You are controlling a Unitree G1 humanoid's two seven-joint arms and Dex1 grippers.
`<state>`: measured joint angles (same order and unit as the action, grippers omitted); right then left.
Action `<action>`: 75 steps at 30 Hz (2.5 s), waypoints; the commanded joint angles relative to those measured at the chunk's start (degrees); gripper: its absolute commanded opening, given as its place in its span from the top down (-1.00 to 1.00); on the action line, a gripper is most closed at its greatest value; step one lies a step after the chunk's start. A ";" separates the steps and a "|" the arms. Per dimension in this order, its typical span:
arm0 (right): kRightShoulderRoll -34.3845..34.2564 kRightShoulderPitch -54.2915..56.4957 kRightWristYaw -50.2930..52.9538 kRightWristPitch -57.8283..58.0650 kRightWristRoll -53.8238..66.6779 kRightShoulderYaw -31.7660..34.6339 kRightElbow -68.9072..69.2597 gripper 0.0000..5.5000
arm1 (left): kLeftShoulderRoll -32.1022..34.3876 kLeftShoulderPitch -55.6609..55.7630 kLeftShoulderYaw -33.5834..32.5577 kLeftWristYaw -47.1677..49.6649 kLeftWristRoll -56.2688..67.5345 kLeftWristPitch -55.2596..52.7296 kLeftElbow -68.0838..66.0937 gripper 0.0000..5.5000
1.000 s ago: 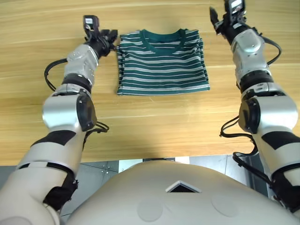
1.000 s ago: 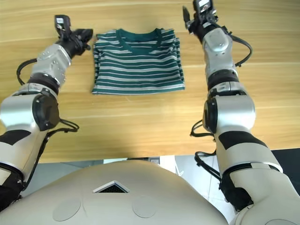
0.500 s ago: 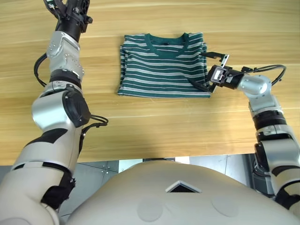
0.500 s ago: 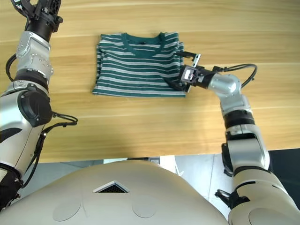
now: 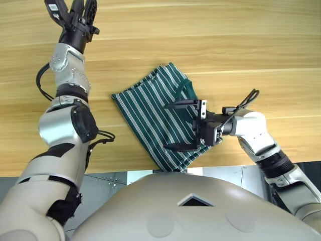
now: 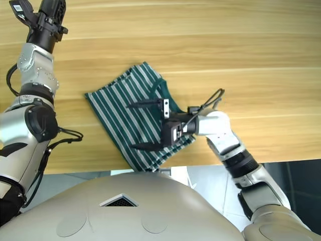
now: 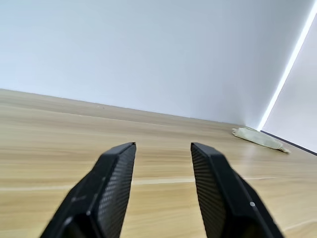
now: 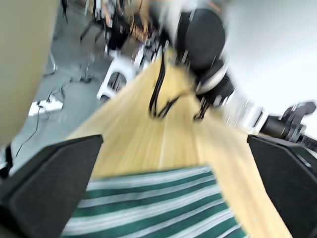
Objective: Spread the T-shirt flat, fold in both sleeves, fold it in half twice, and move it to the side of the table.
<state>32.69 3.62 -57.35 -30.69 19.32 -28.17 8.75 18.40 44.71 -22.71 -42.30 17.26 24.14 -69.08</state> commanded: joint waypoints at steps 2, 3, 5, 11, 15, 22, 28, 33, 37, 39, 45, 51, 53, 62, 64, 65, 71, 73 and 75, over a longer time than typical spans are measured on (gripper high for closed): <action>-6.80 9.04 12.51 6.57 -12.87 4.98 -10.72 -0.96 | -0.78 -3.12 0.65 -8.28 2.32 1.52 5.75 0.25; -8.19 10.46 14.82 7.13 -16.08 4.82 -12.77 -0.96 | -0.76 -3.35 0.51 -8.93 2.69 1.35 6.28 0.25; -11.50 13.99 21.10 7.51 -24.71 3.77 -18.36 -0.96 | -0.66 -3.35 0.13 -9.27 3.50 0.56 6.71 0.25; -22.08 22.00 35.58 7.45 -40.27 -0.77 -35.41 -0.96 | 4.41 1.74 -10.57 2.26 13.21 -10.21 0.53 0.25; -26.15 26.29 40.93 6.00 -45.80 -3.90 -50.57 -0.96 | 6.45 1.18 -14.24 3.78 16.22 -12.73 -0.81 0.25; -26.22 35.82 54.55 12.59 -46.94 -0.77 -77.40 -0.96 | 5.23 1.45 -13.34 4.24 14.76 -11.82 -0.88 0.25; -23.94 38.44 60.82 19.17 -39.80 9.34 -84.26 -0.96 | 3.56 1.33 -13.15 1.62 15.29 -13.34 -0.44 0.25; -25.37 38.57 61.21 18.13 -39.56 10.74 -83.80 -0.96 | 2.07 0.75 -11.49 -0.33 14.03 -11.84 0.63 0.25; -26.09 38.60 59.78 14.51 -39.59 10.77 -82.62 -0.96 | 1.17 0.15 -11.13 -4.34 14.69 -12.45 2.23 0.25; -26.18 38.45 59.00 13.63 -39.89 10.51 -82.50 -0.96 | 0.79 -0.09 -10.97 -5.44 14.75 -12.46 2.85 0.25; -26.63 37.59 57.81 11.61 -39.82 10.62 -82.00 -0.96 | -0.26 -0.72 -10.53 -6.46 14.32 -12.42 3.62 0.25; -26.10 37.85 57.49 8.30 -38.40 12.25 -80.19 -0.96 | -1.69 -2.21 -8.48 -10.00 13.38 -11.04 5.71 0.25; -25.84 37.67 56.75 4.98 -37.39 13.01 -78.28 -0.96 | -2.07 -3.92 -6.47 -13.65 12.46 -9.77 8.41 0.25; -11.86 22.11 30.67 -4.31 -19.31 17.82 -39.69 -0.96 | 9.54 -27.52 9.08 -39.99 7.80 -2.13 48.62 0.25; -6.88 15.35 23.37 -1.06 -14.56 16.29 -25.76 -0.96 | 12.57 -34.14 13.22 -41.97 2.34 3.25 54.21 0.25; -4.51 12.28 20.18 0.42 -12.46 15.36 -19.41 -0.96 | 13.71 -36.67 14.94 -42.16 0.08 4.88 56.34 0.25; 10.63 -5.06 6.37 -1.42 -13.46 10.11 2.65 -0.96 | 16.77 -48.08 24.81 -40.79 -9.31 9.52 65.68 0.25; 14.10 -9.24 3.67 -3.02 -14.62 9.07 5.77 -0.96 | 17.72 -50.31 27.60 -39.63 -10.32 9.93 67.96 0.25; 16.85 -12.61 1.79 -4.79 -16.24 8.26 7.30 -0.96 | 18.03 -51.57 29.78 -37.46 -12.94 11.03 68.26 0.25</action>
<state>47.06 -7.12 -53.91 -34.21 4.73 -19.35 14.60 35.40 -6.28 5.40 -81.46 6.67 34.07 -1.62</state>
